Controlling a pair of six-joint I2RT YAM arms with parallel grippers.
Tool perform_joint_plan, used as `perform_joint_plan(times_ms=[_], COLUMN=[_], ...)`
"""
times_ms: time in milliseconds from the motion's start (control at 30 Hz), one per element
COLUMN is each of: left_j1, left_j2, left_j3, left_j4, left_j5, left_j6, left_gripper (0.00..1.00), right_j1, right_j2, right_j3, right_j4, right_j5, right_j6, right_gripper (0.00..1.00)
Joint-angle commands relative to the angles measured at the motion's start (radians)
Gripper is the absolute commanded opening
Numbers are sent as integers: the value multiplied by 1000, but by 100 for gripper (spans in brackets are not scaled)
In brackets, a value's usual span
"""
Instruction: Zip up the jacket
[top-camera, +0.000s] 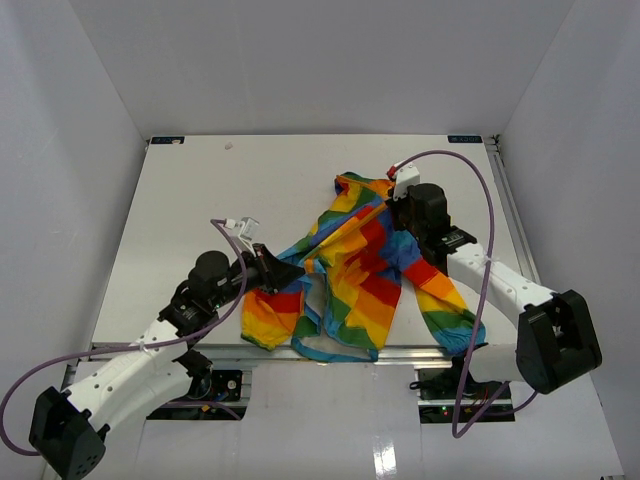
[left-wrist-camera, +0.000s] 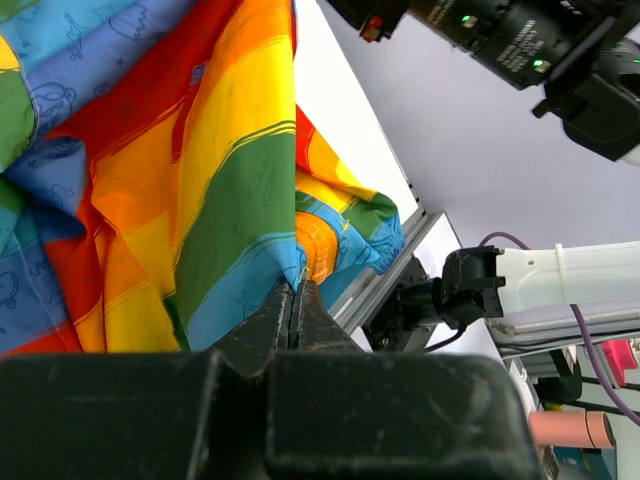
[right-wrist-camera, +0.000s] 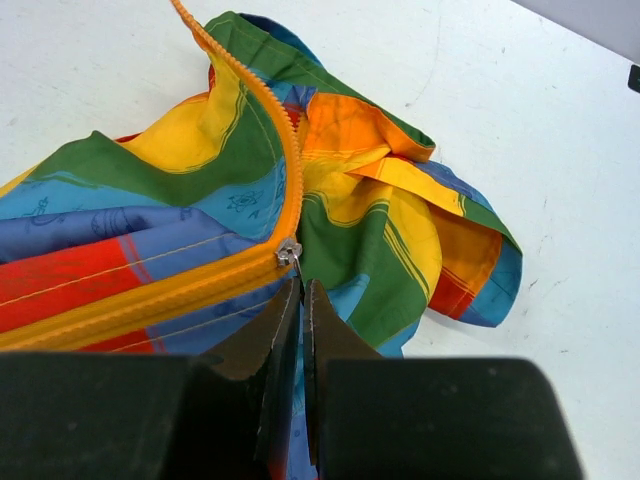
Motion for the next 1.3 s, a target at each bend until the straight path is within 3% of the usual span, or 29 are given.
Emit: perform_joint_plan(times_ms=[0, 100, 333, 633, 733, 967, 1267], left_j1=[-3, -3, -3, -3, -3, -3, -3], left_j2=[-98, -156, -161, -170, -188, -85, -52], left_j3=[69, 121, 259, 425, 398, 312, 106], left_j4=[-102, -187, -221, -328, -360, -305, -94], left_j5=[-69, -134, -253, -541, -608, -684, -638], left_j6=[13, 21, 52, 151, 147, 122, 126], left_gripper=[0, 0, 0, 0, 0, 0, 0], right_j1=[-49, -68, -94, -284, -300, -314, -314], right_j2=[51, 93, 152, 214, 198, 187, 384], right_j3=[93, 132, 135, 250, 269, 335, 606], right_j4=[22, 24, 95, 53, 54, 39, 24], right_j5=[89, 117, 198, 104, 165, 80, -262], right_j6=[13, 21, 67, 120, 126, 167, 150], right_gripper=[8, 8, 8, 8, 8, 8, 8])
